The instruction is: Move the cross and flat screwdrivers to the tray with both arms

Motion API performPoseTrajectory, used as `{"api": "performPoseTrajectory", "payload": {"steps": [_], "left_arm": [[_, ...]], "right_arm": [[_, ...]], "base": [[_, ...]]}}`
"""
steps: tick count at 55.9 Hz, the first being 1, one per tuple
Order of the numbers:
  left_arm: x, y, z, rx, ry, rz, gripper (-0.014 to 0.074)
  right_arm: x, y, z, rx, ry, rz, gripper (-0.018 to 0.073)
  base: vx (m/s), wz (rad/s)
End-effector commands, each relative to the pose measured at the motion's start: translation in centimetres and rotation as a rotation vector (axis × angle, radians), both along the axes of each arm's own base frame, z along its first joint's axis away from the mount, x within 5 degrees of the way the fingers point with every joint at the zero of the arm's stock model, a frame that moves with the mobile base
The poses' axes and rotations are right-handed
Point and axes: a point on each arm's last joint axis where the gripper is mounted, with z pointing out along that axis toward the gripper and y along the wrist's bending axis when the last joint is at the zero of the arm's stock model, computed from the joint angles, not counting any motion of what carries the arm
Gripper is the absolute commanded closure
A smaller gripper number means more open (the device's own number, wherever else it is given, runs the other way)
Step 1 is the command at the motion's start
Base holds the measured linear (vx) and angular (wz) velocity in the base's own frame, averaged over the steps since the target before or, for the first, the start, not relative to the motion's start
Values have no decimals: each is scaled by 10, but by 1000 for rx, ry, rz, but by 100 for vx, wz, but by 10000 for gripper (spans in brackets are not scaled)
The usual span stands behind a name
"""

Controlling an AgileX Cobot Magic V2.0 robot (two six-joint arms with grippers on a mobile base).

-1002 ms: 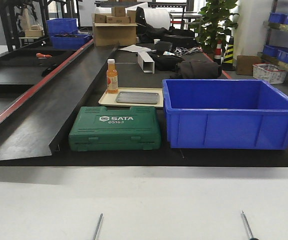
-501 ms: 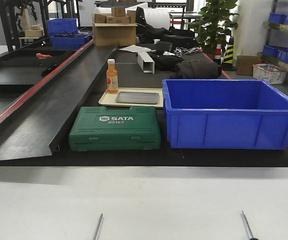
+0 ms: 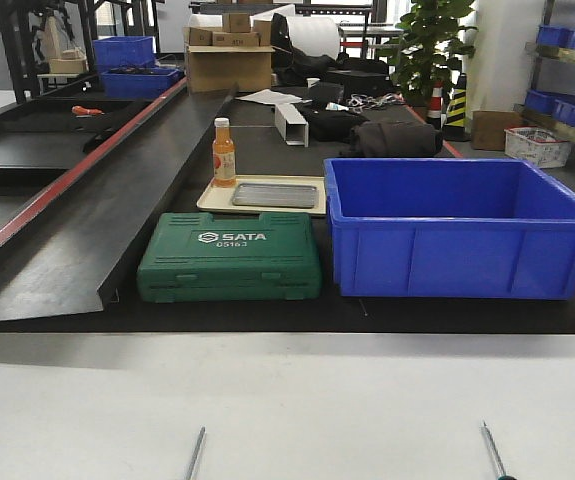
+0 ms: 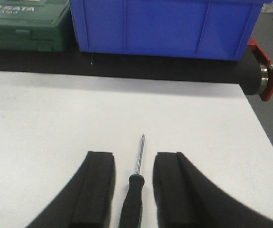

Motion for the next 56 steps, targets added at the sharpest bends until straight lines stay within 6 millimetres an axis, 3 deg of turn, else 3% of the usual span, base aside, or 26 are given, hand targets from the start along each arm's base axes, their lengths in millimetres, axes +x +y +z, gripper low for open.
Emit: {"api": "performPoseTrajectory", "payload": {"steps": [1,10,17,26,37,47,56], "left_arm": [[15,-2,16,-39,-154,-6,312],[34,-5,-4,-75,-120,-5,132],[43,-14,-13,-145,-50,-9,57],[55,-48,-2,-123,124,-99,47],[81,-100,18,-146,288,-186,55],[111,-123,8,-156,525,-173,55],[137,-144,-3,-134,611,-236,55]], "right_arm": [[12,0,10,-4,-76,10,127],[21,0,-6,7,22,2,102],[21,-1,-7,20,75,-14,102],[19,-3,-3,80,254,-78,102],[20,-3,1,72,259,-76,102],[22,-3,3,73,226,-72,102],[21,-3,1,74,253,-76,102]], "base": [[0,0],[0,0],[0,0],[0,0],[0,0],[0,0],[0,0]]}}
